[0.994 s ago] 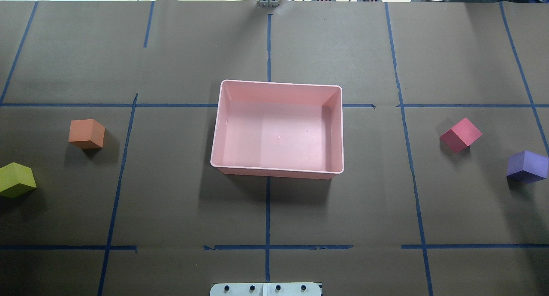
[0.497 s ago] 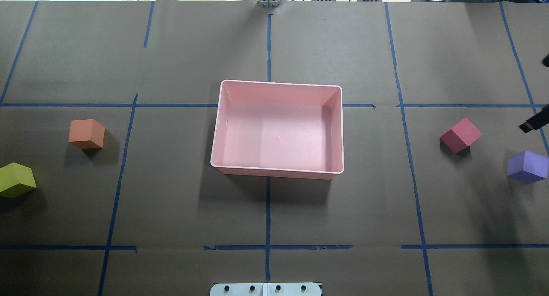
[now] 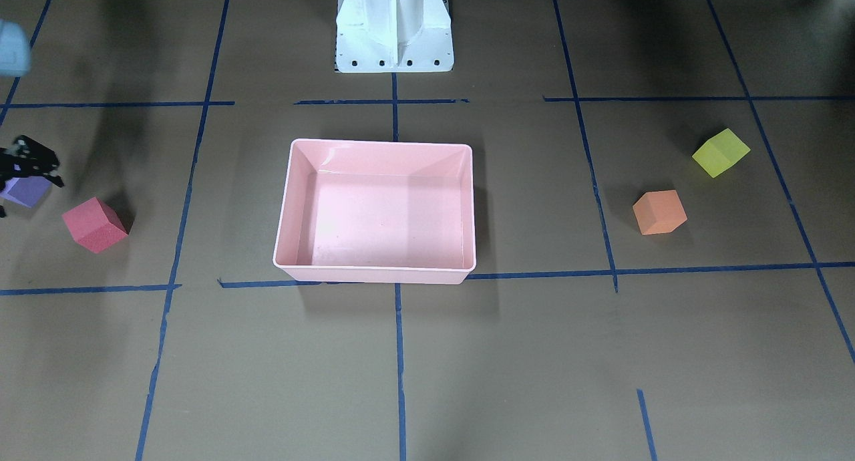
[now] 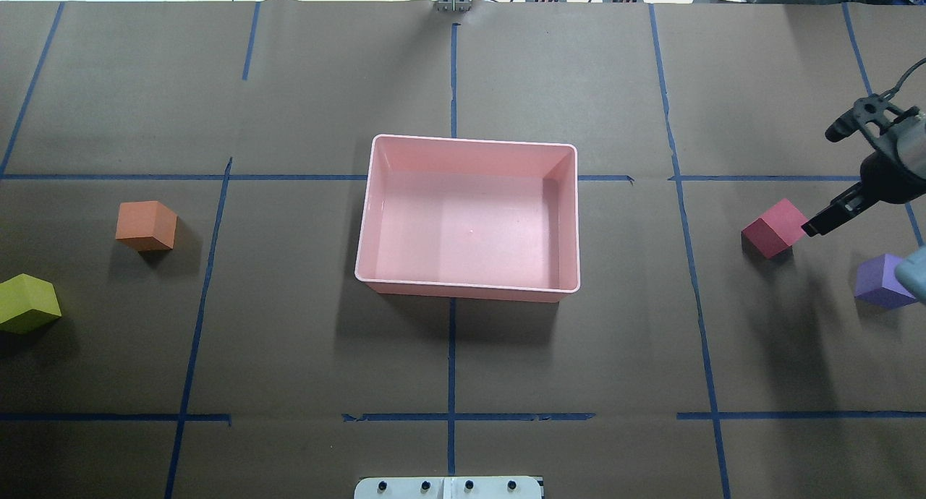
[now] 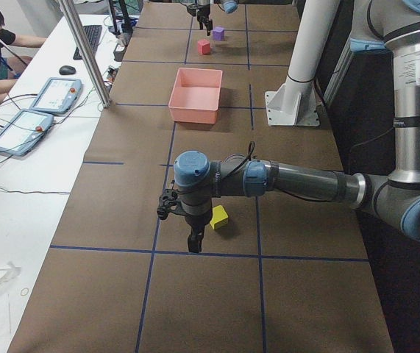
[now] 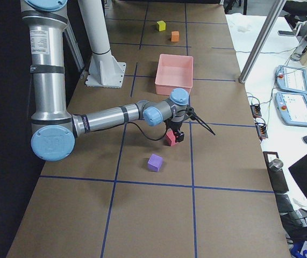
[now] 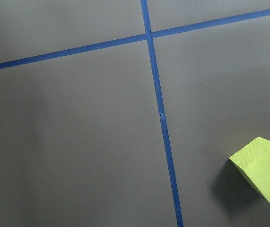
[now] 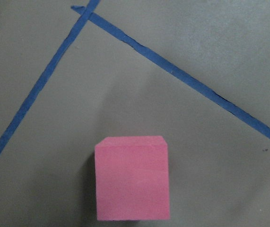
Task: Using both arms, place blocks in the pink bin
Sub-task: 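Close the right gripper on the pink cube and lift it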
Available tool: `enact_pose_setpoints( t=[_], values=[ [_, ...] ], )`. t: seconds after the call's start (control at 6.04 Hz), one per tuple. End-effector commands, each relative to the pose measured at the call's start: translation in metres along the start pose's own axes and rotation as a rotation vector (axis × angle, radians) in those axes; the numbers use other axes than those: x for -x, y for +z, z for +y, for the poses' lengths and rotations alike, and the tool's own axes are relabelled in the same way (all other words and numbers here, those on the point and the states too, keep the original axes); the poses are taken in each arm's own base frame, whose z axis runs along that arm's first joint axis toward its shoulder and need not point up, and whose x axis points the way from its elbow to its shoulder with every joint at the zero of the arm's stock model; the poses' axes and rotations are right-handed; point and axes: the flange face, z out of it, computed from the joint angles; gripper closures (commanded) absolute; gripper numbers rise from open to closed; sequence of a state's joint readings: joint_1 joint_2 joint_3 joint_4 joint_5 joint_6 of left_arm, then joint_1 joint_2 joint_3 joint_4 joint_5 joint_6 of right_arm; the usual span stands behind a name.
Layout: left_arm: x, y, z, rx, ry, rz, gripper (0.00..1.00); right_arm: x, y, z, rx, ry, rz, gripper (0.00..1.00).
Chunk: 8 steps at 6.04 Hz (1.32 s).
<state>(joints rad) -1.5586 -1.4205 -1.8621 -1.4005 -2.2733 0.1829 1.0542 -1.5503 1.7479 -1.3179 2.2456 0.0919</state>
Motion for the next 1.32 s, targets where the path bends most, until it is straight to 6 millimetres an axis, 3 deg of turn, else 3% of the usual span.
enact_pose_setpoints(
  t=[0.0, 0.5, 0.83, 0.99, 1.16],
  values=[
    [0.000, 0.000, 0.000, 0.000, 0.000, 0.000, 0.00, 0.009, 0.024, -0.018, 0.023, -0.009, -0.003, 0.00],
    [0.000, -0.001, -0.001, -0.002, 0.002, 0.000, 0.00, 0.017, 0.071, -0.025, 0.099, -0.024, -0.005, 0.00],
    [-0.001, -0.001, -0.002, -0.003, 0.005, 0.000, 0.00, 0.022, 0.065, -0.039, 0.080, -0.038, 0.010, 0.72],
    [-0.002, -0.001, -0.002, -0.004, 0.005, -0.001, 0.00, 0.027, 0.049, -0.054, 0.055, -0.031, 0.005, 0.73],
    [-0.003, -0.003, -0.004, -0.007, 0.008, -0.001, 0.00, 0.051, 0.008, -0.108, 0.050, 0.033, -0.005, 0.73]
  ],
)
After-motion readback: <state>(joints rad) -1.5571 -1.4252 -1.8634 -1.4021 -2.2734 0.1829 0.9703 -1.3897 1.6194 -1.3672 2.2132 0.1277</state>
